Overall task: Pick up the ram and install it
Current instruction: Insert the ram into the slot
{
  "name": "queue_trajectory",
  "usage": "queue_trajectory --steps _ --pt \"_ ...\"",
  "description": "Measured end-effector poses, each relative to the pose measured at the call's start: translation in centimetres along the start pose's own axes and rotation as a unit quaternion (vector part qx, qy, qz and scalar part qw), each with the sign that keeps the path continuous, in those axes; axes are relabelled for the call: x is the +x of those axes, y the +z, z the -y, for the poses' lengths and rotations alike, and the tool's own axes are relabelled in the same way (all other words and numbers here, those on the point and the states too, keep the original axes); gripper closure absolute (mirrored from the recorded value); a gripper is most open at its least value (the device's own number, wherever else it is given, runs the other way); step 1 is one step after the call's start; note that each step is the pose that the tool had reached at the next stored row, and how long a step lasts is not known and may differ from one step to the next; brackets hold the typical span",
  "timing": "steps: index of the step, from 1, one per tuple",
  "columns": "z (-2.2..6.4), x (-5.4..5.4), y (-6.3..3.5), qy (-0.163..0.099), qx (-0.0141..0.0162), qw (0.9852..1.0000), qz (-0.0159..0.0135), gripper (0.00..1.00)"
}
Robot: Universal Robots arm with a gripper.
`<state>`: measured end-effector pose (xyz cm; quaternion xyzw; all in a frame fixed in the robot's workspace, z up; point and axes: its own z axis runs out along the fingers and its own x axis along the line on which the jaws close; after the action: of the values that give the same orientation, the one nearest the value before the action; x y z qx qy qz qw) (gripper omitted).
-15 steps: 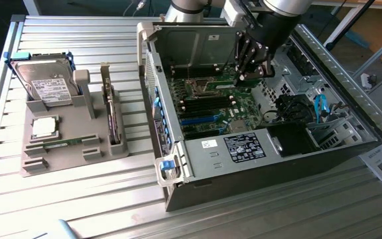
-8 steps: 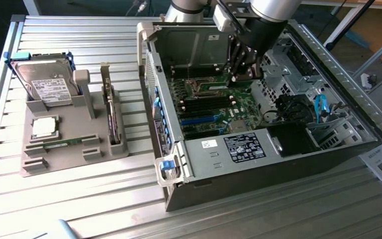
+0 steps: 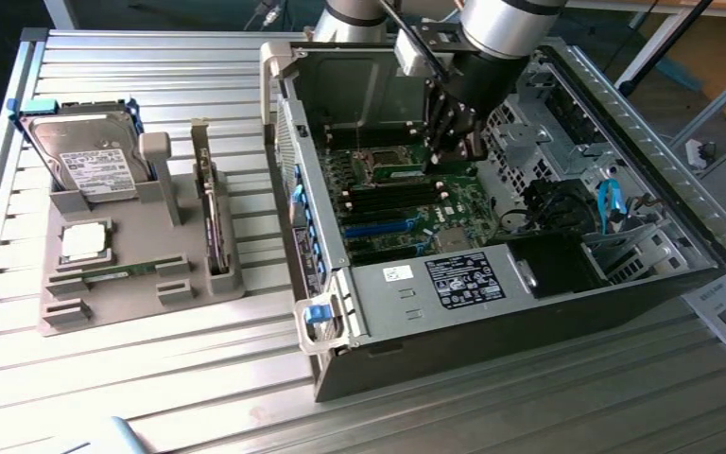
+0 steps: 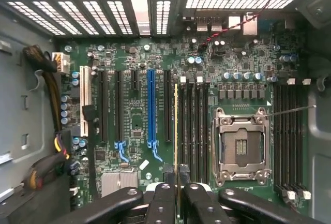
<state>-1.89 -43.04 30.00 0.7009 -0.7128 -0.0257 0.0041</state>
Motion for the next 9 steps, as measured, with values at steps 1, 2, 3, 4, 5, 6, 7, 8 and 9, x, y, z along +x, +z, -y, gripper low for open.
queue_trajectory --steps 1,2,3,4,5,6,7,8,9 --pt "-0.01 0.0 0.18 0.0 0.0 1.0 0.0 0.87" --pt "-0.02 -0.1 0.35 0.0 0.0 1.0 0.0 0.87" --pt "-0.05 -0.1 0.72 0.0 0.0 1.0 0.0 0.87" --pt "-0.07 -0.2 1.01 0.001 0.0 1.0 0.0 0.87" --pt "-0.11 -0.2 1.35 0.001 0.0 1.0 0.0 0.87" --pt "-0.16 -0.3 1.68 0.001 0.0 1.0 0.0 0.87" --pt "-0.23 -0.3 2.11 0.001 0.0 1.0 0.0 0.87" --pt "-0.26 -0.3 2.42 0.001 0.0 1.0 0.0 0.87" --pt "-0.28 -0.4 2.76 0.001 0.0 1.0 0.0 0.87"
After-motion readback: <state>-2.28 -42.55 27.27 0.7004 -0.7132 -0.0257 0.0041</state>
